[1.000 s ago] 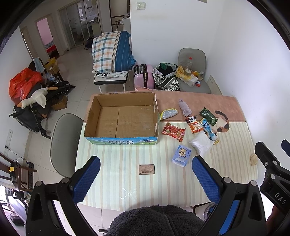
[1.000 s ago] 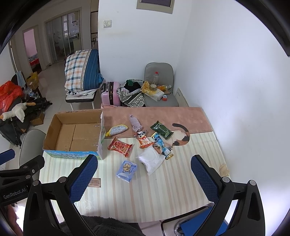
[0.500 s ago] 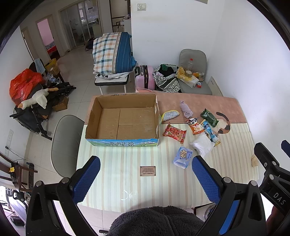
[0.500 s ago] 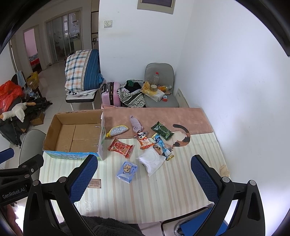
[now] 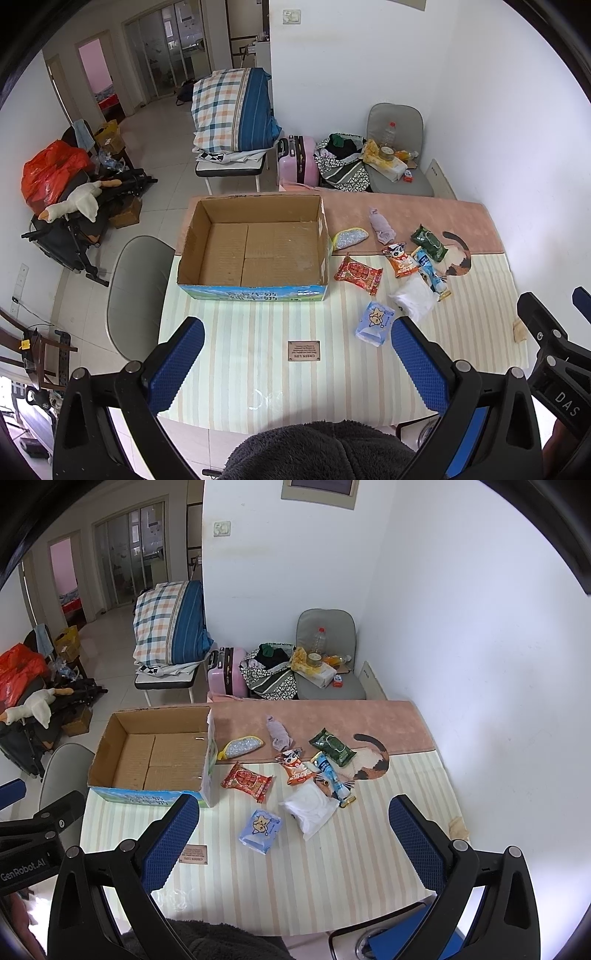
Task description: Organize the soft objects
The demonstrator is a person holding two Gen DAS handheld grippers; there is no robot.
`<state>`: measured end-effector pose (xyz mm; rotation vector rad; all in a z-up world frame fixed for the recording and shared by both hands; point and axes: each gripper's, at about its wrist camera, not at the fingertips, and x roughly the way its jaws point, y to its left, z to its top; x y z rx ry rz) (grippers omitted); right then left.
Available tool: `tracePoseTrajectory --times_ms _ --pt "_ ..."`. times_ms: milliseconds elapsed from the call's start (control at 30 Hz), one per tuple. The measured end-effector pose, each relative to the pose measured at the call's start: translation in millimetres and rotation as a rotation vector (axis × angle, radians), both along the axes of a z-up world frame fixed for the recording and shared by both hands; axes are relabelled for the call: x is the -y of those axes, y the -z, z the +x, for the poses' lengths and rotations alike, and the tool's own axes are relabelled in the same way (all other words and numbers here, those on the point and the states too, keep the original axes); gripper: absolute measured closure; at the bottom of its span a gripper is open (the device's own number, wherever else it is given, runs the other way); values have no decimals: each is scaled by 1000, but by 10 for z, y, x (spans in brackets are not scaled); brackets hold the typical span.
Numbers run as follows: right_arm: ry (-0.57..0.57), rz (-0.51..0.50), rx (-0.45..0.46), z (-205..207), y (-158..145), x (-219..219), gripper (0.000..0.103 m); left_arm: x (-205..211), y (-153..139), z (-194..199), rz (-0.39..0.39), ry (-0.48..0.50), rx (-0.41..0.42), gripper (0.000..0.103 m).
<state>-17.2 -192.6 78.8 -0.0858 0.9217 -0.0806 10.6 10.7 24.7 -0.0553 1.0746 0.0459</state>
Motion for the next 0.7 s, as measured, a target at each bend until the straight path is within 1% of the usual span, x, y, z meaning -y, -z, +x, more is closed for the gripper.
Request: tracePoseTrajectory --times_ms 700 --pt "1 4 10 54 4 -17 0 -11 -8 0 4 1 4 0"
